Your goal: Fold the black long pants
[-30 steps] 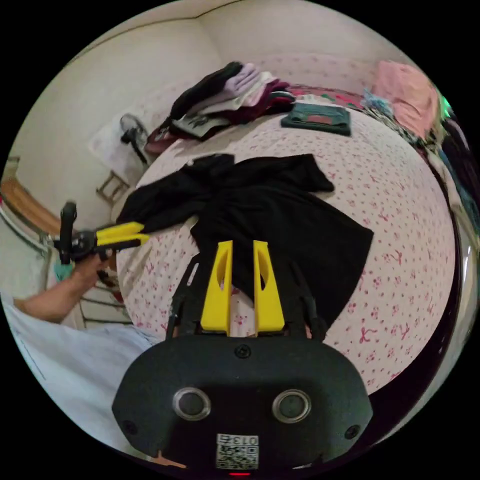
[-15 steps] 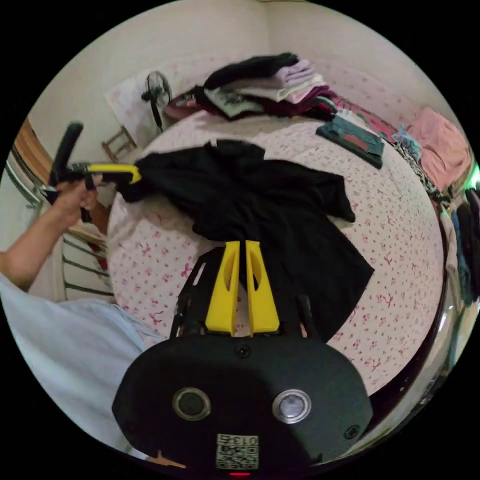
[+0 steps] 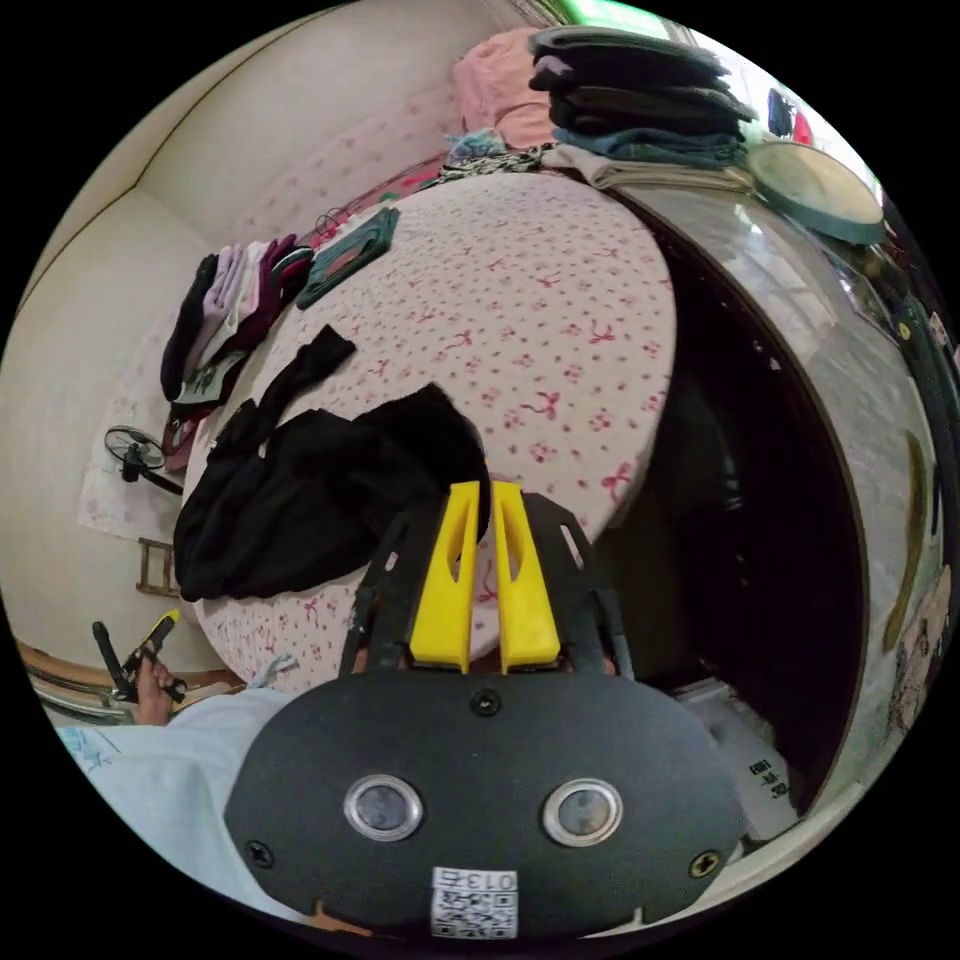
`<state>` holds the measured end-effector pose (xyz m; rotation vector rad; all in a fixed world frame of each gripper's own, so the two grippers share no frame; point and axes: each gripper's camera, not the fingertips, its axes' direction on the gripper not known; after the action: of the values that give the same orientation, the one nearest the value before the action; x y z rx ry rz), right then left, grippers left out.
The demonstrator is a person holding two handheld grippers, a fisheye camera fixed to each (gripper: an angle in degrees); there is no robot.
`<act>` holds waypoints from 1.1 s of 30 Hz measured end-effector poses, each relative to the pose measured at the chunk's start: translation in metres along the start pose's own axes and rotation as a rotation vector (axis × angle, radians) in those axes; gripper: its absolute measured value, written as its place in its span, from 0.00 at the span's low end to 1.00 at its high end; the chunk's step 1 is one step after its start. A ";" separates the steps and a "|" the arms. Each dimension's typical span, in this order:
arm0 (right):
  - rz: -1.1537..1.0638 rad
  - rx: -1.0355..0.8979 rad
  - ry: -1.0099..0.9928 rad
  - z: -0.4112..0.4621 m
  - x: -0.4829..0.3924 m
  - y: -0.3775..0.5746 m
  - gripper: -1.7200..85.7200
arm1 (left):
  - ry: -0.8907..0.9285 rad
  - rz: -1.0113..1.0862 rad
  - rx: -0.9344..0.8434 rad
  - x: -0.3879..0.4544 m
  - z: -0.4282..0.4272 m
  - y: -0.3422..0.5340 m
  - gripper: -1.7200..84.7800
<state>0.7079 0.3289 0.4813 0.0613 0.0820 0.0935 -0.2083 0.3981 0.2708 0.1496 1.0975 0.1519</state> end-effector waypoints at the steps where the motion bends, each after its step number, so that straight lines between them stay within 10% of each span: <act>1: -0.011 0.014 0.020 -0.005 0.000 0.004 0.08 | -0.004 -0.039 0.013 -0.008 -0.002 0.000 0.11; 8: -0.218 0.087 0.112 -0.009 -0.045 0.011 0.12 | 0.171 -0.323 0.084 -0.073 0.006 -0.046 0.20; 17: -0.337 -0.072 0.254 0.042 -0.072 0.015 0.08 | 0.086 -0.192 -0.120 -0.049 0.037 -0.116 0.11; 27: -0.353 -0.036 0.275 0.016 -0.070 0.025 0.04 | -0.051 -0.191 0.150 -0.082 -0.084 -0.117 0.08; 33: -0.305 -0.063 0.252 0.008 -0.057 0.029 0.04 | 0.166 -0.346 0.206 -0.104 -0.063 -0.107 0.13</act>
<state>0.6492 0.3516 0.4953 -0.0266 0.3384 -0.2018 -0.3061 0.2753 0.3124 0.1305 1.2868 -0.2639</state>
